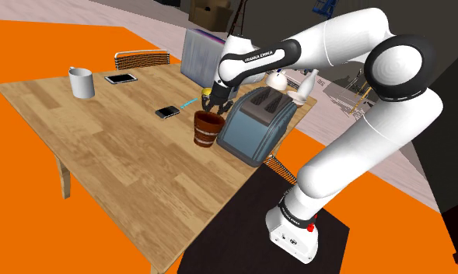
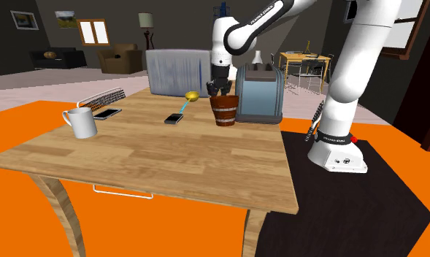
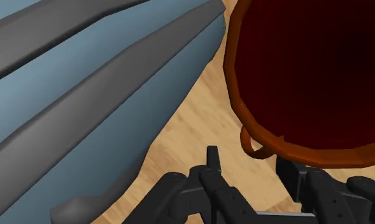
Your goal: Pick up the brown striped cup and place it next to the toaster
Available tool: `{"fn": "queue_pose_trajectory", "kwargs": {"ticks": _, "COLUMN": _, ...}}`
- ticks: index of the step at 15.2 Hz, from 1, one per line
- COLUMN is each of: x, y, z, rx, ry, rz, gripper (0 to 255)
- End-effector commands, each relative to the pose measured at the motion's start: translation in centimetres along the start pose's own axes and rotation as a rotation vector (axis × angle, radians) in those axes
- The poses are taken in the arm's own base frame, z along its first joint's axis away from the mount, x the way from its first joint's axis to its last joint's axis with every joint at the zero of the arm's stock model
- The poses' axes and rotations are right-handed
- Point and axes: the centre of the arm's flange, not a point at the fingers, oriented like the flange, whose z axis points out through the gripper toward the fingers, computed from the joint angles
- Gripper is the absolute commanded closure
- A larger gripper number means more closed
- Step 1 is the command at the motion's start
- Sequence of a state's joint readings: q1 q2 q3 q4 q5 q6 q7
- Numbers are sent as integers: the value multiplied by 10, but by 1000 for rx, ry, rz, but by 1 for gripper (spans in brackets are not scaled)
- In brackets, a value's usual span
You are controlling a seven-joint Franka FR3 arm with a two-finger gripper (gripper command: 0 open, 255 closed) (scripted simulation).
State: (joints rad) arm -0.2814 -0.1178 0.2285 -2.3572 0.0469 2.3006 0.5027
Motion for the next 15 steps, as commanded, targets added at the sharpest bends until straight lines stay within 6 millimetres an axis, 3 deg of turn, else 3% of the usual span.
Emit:
{"fn": "queue_pose_trajectory", "kwargs": {"ticks": 1, "x": 0, "y": 0, "z": 0, "rx": 0, "ry": -1, "rz": 0, "gripper": 0}}
{"fn": "queue_pose_trajectory", "kwargs": {"ticks": 5, "x": 0, "y": 1, "z": 0, "rx": 0, "ry": -1, "rz": 0, "gripper": 0}}
{"fn": "queue_pose_trajectory", "kwargs": {"ticks": 9, "x": 0, "y": 0, "z": -50, "rx": 0, "ry": -1, "rz": 0, "gripper": 0}}
{"fn": "queue_pose_trajectory", "kwargs": {"ticks": 15, "x": 0, "y": 0, "z": -50, "rx": 0, "ry": -1, "rz": 0, "gripper": 0}}
